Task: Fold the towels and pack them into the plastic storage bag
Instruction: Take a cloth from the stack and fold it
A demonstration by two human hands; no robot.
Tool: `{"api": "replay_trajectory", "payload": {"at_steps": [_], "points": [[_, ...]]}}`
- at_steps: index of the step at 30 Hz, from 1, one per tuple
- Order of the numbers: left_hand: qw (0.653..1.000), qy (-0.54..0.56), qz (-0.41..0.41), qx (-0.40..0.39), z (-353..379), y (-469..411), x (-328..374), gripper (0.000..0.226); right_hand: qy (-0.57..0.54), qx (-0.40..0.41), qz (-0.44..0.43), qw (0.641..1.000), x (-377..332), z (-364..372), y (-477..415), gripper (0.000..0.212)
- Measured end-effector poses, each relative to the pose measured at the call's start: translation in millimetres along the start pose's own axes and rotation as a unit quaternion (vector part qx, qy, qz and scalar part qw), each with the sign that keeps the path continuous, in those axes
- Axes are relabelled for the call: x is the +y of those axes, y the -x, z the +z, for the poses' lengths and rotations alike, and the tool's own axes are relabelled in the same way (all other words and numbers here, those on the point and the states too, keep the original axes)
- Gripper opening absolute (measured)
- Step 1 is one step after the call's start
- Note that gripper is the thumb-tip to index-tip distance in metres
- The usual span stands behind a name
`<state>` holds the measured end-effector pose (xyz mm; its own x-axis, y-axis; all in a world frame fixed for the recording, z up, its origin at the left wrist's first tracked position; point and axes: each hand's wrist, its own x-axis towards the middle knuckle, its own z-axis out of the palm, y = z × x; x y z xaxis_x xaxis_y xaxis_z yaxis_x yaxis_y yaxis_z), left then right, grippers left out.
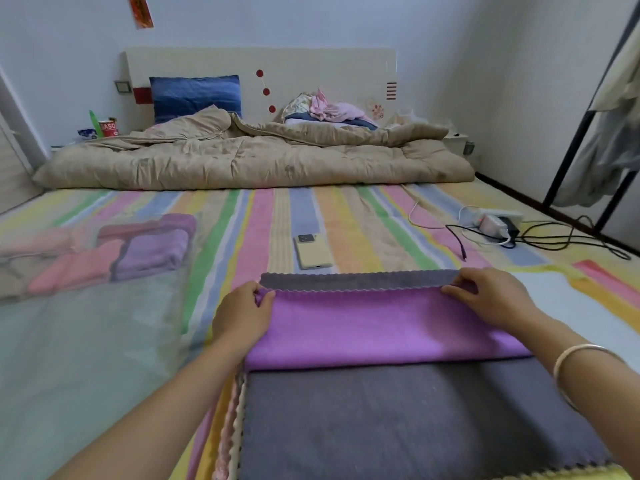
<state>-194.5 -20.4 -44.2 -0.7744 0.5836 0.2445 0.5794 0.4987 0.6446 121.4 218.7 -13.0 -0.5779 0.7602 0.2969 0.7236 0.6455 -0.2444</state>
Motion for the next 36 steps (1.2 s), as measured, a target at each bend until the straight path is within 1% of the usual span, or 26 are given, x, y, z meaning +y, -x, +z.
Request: {"api": "replay_trajectory", "payload": {"at_steps": [8,11,13,15,16,18,19,20,21,22,23,24,25,26,27,28,29,30,31,33,34,35,36], "points": [[0.998,-0.057,0.007,0.035,18.7,-44.2,-0.7,0.016,0.024,0.052,-0.022,0.998,1.7,27.1,-54.6,0.023],[0.998,-0.061,0.016,0.025,22.6,-51.6,-5.1,0.017,0.064,0.029,-0.021,0.997,0.5,35.3,-63.0,0.026],[0.998,-0.06,0.019,-0.001,25.7,-51.7,-8.4,0.017,0.102,0.002,-0.011,0.995,-0.6,41.9,-62.6,0.027],[0.998,-0.057,0.021,-0.016,25.1,-47.4,-6.8,0.017,0.119,0.007,0.012,0.993,-3.1,46.1,-57.8,0.032],[0.997,-0.075,0.025,-0.005,22.5,-45.0,-3.9,0.015,0.12,0.015,0.028,0.992,-9.7,45.3,-52.7,0.039],[0.986,-0.142,0.073,0.056,17.8,-39.2,3.7,0.017,0.097,0.038,0.03,0.994,-32.8,49.1,-33.0,0.052],[0.977,-0.155,0.121,0.079,18.1,-34.2,9.1,0.023,0.083,0.051,0.006,0.995,-50.9,53.4,-17.7,0.055],[0.968,-0.153,0.179,0.084,19.9,-27.0,17.5,0.028,0.07,0.039,-0.027,0.996,-71.0,58.1,0.1,0.057],[0.957,-0.156,0.234,0.071,24.7,-18.1,25.0,0.034,0.067,0.021,-0.067,0.995,-89.1,64.4,17.9,0.059],[0.943,-0.174,0.282,0.039,31.2,-7.4,31.9,0.041,0.063,-0.016,-0.097,0.993,-105.6,67.7,34.8,0.064],[0.929,-0.196,0.314,-0.01,39.4,5.1,36.6,0.052,0.055,-0.062,-0.115,0.99,-116.5,68.1,48.0,0.072],[0.918,-0.223,0.319,-0.071,45.2,17.0,40.1,0.065,0.036,-0.111,-0.116,0.986,-118.4,67.0,55.8,0.082],[0.912,-0.24,0.311,-0.117,48.3,26.0,40.7,0.079,0.022,-0.157,-0.095,0.983,-112.2,65.5,58.7,0.09],[0.914,-0.246,0.285,-0.15,49.6,30.3,37.5,0.093,0.026,-0.176,-0.066,0.982,-100.5,63.8,56.8,0.097],[0.919,-0.247,0.258,-0.169,50.0,31.5,33.0,0.105,0.039,-0.176,-0.041,0.983,-86.2,61.9,52.4,0.102],[0.921,-0.25,0.243,-0.173,49.5,30.0,28.4,0.114,0.052,-0.169,-0.013,0.984,-71.1,57.6,47.4,0.1],[0.921,-0.255,0.236,-0.173,48.1,28.7,26.6,0.118,0.065,-0.167,0.022,0.983,-55.3,52.5,43.6,0.09],[0.92,-0.262,0.232,-0.175,47.1,27.8,26.2,0.12,0.081,-0.171,0.055,0.98,-39.7,48.1,41.6,0.078],[0.92,-0.265,0.229,-0.175,47.8,28.1,25.8,0.12,0.097,-0.173,0.084,0.977,-26.3,43.1,40.1,0.071],[0.92,-0.27,0.23,-0.165,49.0,31.7,28.3,0.119,0.117,-0.165,0.122,0.972,-10.7,34.7,39.6,0.067],[0.921,-0.272,0.229,-0.162,50.0,33.6,28.1,0.118,0.12,-0.143,0.138,0.973,-10.5,30.5,40.8,0.066],[0.921,-0.272,0.227,-0.161,51.3,34.5,27.1,0.117,0.118,-0.101,0.15,0.976,-13.4,26.8,43.9,0.063],[0.922,-0.272,0.225,-0.162,52.1,34.9,26.3,0.114,0.113,-0.038,0.16,0.98,-21.0,21.6,50.3,0.057]]}}
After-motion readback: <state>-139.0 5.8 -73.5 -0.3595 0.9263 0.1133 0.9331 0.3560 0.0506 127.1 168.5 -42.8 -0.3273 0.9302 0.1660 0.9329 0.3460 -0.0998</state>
